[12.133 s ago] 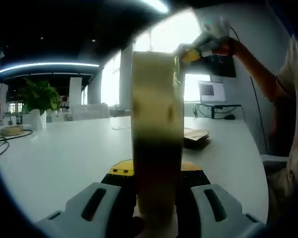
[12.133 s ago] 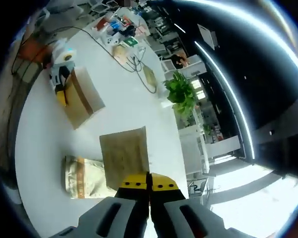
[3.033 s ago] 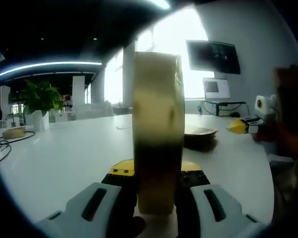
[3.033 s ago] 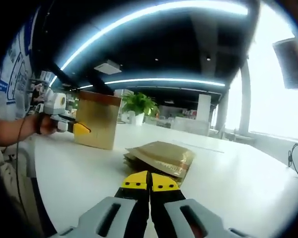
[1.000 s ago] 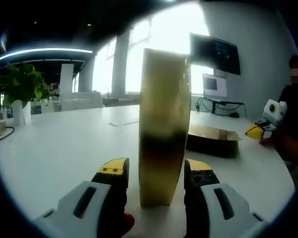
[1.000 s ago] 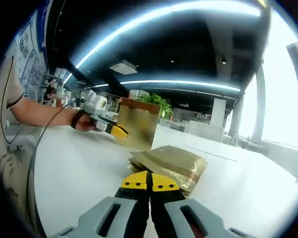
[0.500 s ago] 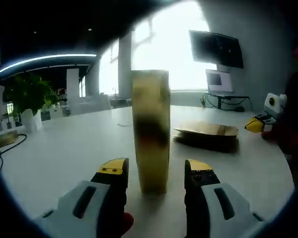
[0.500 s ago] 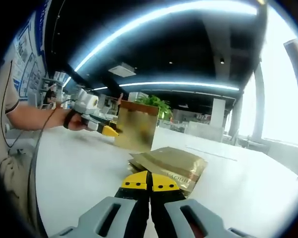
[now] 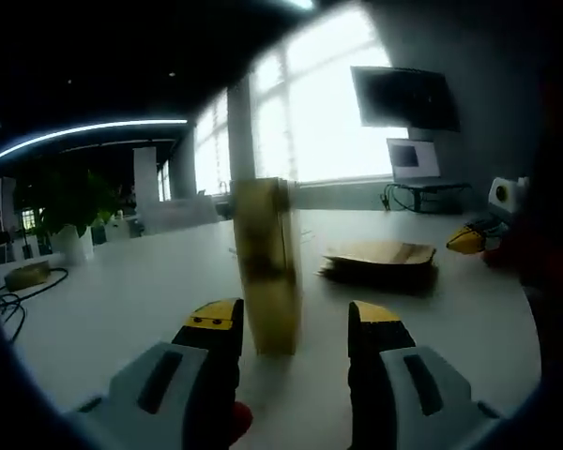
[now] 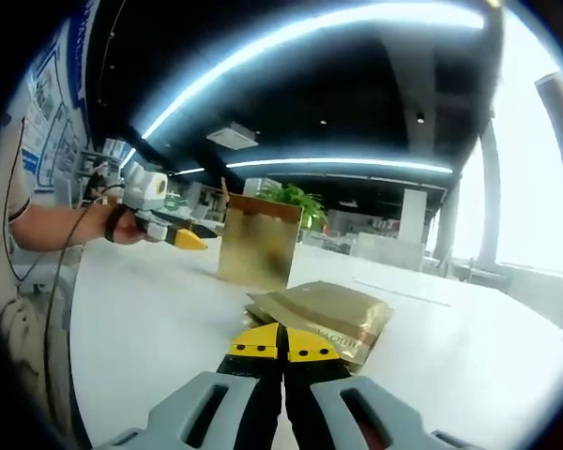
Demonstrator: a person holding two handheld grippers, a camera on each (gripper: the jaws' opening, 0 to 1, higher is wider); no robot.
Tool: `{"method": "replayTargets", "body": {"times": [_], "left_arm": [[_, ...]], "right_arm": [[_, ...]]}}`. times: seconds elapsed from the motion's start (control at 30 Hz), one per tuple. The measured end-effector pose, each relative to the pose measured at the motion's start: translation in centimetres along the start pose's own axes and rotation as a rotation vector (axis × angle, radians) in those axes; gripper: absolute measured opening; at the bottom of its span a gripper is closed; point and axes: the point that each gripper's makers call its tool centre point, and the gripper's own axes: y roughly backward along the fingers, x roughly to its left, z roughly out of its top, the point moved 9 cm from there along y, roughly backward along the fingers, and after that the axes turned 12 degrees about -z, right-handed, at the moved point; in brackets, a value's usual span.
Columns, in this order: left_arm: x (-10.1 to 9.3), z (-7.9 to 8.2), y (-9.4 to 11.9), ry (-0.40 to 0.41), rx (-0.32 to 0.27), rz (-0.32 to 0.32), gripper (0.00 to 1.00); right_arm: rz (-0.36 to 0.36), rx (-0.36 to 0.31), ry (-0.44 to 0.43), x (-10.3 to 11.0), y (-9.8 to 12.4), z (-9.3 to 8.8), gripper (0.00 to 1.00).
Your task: Extract single mask from mask box in order stack masks on table
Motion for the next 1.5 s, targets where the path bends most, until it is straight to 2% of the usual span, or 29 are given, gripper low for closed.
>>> {"method": "replayTargets", "body": {"times": [0.3, 0.5, 0.63, 0.77, 1.03, 1.3, 1.5], "left_arm": [[-1.7, -1.0, 2.5, 0.021, -0.02, 0.036, 0.33], [-2.6, -1.0, 4.3, 0.029, -0.048, 0.056, 0.33], [-3.3, -1.1, 5.3, 0.01, -0.045, 0.067, 0.33], [-3.5, -1.5, 6.2, 0.03, -0.063, 0.078, 0.31], [-3.9, -2.5, 7.0, 0.038, -0.05, 0.093, 0.29], [-4.1, -2.2, 7.2, 0.02, -0.047, 0.097, 0.25], [-4.1, -2.4, 7.3, 0.051, -0.065, 0.1, 0.22]], "right_arm": [[-0.001, 0.006, -0.001, 0.0, -0.1, -0.1, 0.0], [-0.001, 0.002, 0.015, 0.2, 0.0, 0.0, 0.0], [-0.001, 0.002, 0.005, 0.0, 0.0, 0.0, 0.0], [-0.003, 0.005, -0.006, 0.0, 0.0, 0.0, 0.0], [-0.011, 0.025, 0.01, 0.0, 0.2, -0.1, 0.0], [-0.029, 0.027, -0.022, -0.4, 0.5, -0.1, 0.0], [-0.022, 0.027, -0.031, -0.1, 0.6, -0.1, 0.0]]}}
